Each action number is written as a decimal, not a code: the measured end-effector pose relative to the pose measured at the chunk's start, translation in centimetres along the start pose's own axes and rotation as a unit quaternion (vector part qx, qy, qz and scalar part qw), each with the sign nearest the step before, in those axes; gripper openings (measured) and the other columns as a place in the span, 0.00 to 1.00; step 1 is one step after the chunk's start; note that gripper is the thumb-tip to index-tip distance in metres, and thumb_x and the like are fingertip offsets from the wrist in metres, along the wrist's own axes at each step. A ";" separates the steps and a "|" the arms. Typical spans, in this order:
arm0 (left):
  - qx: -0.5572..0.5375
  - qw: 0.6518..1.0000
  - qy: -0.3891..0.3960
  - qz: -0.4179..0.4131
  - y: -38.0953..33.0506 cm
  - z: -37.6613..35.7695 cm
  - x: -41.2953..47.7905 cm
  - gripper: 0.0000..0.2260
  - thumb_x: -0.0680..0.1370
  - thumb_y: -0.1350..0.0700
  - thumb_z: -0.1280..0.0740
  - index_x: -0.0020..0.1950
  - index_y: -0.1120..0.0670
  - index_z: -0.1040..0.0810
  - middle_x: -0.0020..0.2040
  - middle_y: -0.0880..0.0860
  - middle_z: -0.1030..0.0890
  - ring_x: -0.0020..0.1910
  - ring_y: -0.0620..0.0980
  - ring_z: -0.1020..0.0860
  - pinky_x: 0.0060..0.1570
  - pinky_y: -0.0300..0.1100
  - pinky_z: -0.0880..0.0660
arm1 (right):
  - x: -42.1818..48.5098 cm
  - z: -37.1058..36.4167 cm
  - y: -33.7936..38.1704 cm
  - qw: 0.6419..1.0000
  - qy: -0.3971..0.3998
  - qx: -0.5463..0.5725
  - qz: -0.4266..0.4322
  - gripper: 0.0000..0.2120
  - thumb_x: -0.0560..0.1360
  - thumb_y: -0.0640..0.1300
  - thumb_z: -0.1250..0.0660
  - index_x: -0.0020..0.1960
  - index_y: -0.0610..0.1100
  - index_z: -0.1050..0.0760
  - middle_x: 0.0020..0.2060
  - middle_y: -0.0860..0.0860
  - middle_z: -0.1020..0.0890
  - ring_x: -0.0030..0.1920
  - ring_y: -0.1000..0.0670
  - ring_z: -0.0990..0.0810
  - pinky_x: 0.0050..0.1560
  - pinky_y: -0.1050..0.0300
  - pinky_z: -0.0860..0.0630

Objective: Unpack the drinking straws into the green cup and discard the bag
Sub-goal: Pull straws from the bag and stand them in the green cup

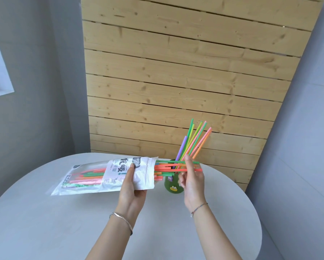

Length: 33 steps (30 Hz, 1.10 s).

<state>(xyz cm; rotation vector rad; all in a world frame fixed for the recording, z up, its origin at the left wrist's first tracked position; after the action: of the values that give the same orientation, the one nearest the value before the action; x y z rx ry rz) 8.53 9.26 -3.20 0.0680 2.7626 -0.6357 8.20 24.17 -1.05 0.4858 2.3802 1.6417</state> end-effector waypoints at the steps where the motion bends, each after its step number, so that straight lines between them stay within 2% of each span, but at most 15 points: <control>1: 0.006 1.000 0.003 0.007 0.3 -0.1 0.0 0.13 0.79 0.55 0.34 0.62 0.57 0.23 0.52 0.55 0.15 0.49 0.49 0.17 0.62 0.51 0.26 | -0.2 -0.4 -0.4 0.999 0.019 -0.026 -0.017 0.10 0.75 0.48 0.34 0.42 0.41 0.27 0.22 0.48 0.35 0.19 0.54 0.39 0.19 0.65 0.42; 4: 0.024 1.000 0.002 0.013 0.8 -0.2 -0.1 0.08 0.79 0.54 0.34 0.55 0.56 0.21 0.44 0.53 0.13 0.38 0.46 0.15 0.55 0.47 0.23 | -0.6 -0.8 -0.9 0.997 0.031 -0.071 -0.025 0.10 0.76 0.47 0.35 0.43 0.41 0.25 0.26 0.46 0.32 0.20 0.54 0.37 0.20 0.65 0.42; 6: 0.012 1.000 -0.007 0.008 0.6 -0.1 0.0 0.10 0.79 0.54 0.34 0.58 0.55 0.23 0.49 0.53 0.15 0.39 0.47 0.15 0.51 0.46 0.20 | -0.3 -0.5 -0.2 0.999 0.006 -0.047 -0.003 0.12 0.78 0.45 0.38 0.38 0.40 0.27 0.20 0.50 0.33 0.17 0.55 0.38 0.18 0.67 0.41; 8: -0.004 1.000 -0.011 -0.004 0.0 0.1 0.3 0.10 0.79 0.55 0.35 0.60 0.55 0.24 0.53 0.54 0.17 0.44 0.48 0.17 0.40 0.44 0.17 | 0.2 0.4 1.0 0.999 -0.037 -0.008 0.030 0.14 0.78 0.43 0.39 0.35 0.42 0.30 0.17 0.54 0.35 0.17 0.57 0.39 0.18 0.67 0.42; 11: -0.022 1.000 -0.015 -0.013 -0.7 0.2 0.3 0.09 0.80 0.56 0.36 0.58 0.56 0.24 0.50 0.54 0.17 0.38 0.48 0.16 0.27 0.43 0.20 | 0.8 1.6 2.0 0.994 -0.079 0.028 0.066 0.15 0.79 0.44 0.40 0.34 0.43 0.33 0.18 0.57 0.34 0.18 0.58 0.38 0.19 0.67 0.42; 13: -0.019 1.000 -0.011 -0.011 -0.8 0.1 0.3 0.07 0.80 0.56 0.36 0.56 0.56 0.23 0.45 0.53 0.15 0.34 0.47 0.16 0.31 0.44 0.19 | 0.8 1.5 1.9 0.996 -0.064 0.013 0.064 0.15 0.79 0.45 0.40 0.34 0.43 0.32 0.18 0.57 0.34 0.18 0.58 0.38 0.19 0.67 0.42; 15: -0.010 1.000 -0.012 -0.005 -0.4 -0.2 0.2 0.06 0.79 0.56 0.35 0.53 0.56 0.22 0.39 0.52 0.14 0.36 0.47 0.16 0.47 0.48 0.19 | 0.5 0.8 1.5 0.998 -0.014 -0.017 0.059 0.15 0.78 0.45 0.39 0.34 0.43 0.29 0.18 0.56 0.33 0.18 0.57 0.38 0.18 0.67 0.42; 17: -0.002 1.000 -0.010 0.004 0.1 -0.6 -0.2 0.05 0.79 0.56 0.35 0.49 0.56 0.21 0.36 0.51 0.14 0.35 0.46 0.16 0.53 0.46 0.23 | 0.1 -0.3 1.1 0.997 0.042 -0.044 0.051 0.14 0.79 0.44 0.40 0.37 0.40 0.27 0.18 0.54 0.31 0.17 0.56 0.36 0.18 0.67 0.40; 20: -0.006 1.000 -0.014 0.014 0.4 -0.9 -0.5 0.05 0.79 0.56 0.35 0.47 0.57 0.21 0.35 0.51 0.14 0.31 0.45 0.16 0.52 0.44 0.24 | 0.2 -0.7 1.4 0.995 0.060 -0.065 0.055 0.16 0.80 0.44 0.42 0.36 0.38 0.27 0.18 0.53 0.29 0.16 0.56 0.34 0.18 0.67 0.38; 23: -0.008 1.000 -0.023 0.005 -0.1 -0.6 0.0 0.05 0.79 0.56 0.35 0.48 0.56 0.22 0.35 0.51 0.14 0.32 0.45 0.16 0.45 0.42 0.20 | 1.7 0.5 2.9 0.996 -0.001 -0.046 0.076 0.20 0.80 0.45 0.43 0.32 0.39 0.28 0.16 0.55 0.30 0.17 0.58 0.35 0.20 0.67 0.40; 26: -0.005 1.000 -0.029 -0.008 -0.9 -0.2 0.8 0.04 0.79 0.56 0.35 0.48 0.55 0.22 0.35 0.50 0.14 0.33 0.45 0.16 0.34 0.38 0.19 | 3.8 2.4 5.1 0.992 -0.072 -0.033 0.097 0.22 0.80 0.47 0.43 0.28 0.41 0.30 0.16 0.57 0.31 0.19 0.59 0.34 0.24 0.64 0.36; 29: -0.001 0.999 -0.031 -0.012 -1.2 -0.5 0.9 0.04 0.79 0.56 0.35 0.46 0.55 0.22 0.34 0.50 0.14 0.33 0.44 0.16 0.33 0.38 0.19 | 5.9 3.7 6.8 0.976 -0.113 -0.108 0.155 0.24 0.78 0.51 0.43 0.26 0.45 0.29 0.18 0.54 0.32 0.19 0.57 0.36 0.28 0.60 0.37; 31: -0.005 0.999 -0.031 -0.013 -1.1 -0.7 1.0 0.04 0.79 0.56 0.35 0.47 0.55 0.22 0.34 0.50 0.14 0.32 0.44 0.16 0.32 0.38 0.19 | 6.9 3.9 7.7 0.963 -0.119 -0.151 0.187 0.24 0.79 0.51 0.44 0.26 0.45 0.29 0.22 0.49 0.34 0.19 0.57 0.36 0.26 0.64 0.36; 33: -0.003 1.000 -0.028 -0.011 -0.9 -0.8 1.1 0.04 0.79 0.56 0.35 0.48 0.55 0.22 0.34 0.50 0.14 0.32 0.44 0.16 0.31 0.39 0.19 | 7.7 3.6 8.3 0.952 -0.116 -0.183 0.214 0.24 0.80 0.50 0.45 0.27 0.44 0.29 0.21 0.51 0.34 0.19 0.57 0.35 0.23 0.67 0.38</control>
<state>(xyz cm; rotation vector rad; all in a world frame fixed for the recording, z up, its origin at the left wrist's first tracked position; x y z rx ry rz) 7.13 8.78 -2.48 0.0169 2.7143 -0.6263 3.58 32.96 5.53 1.1066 1.8269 2.0110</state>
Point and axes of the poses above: each hand's wrist, its own x-axis towards the middle knuckle, its own z-axis out of the back of the hand, y = z × x, the point moved 2 cm from there along x, towards the middle knuckle
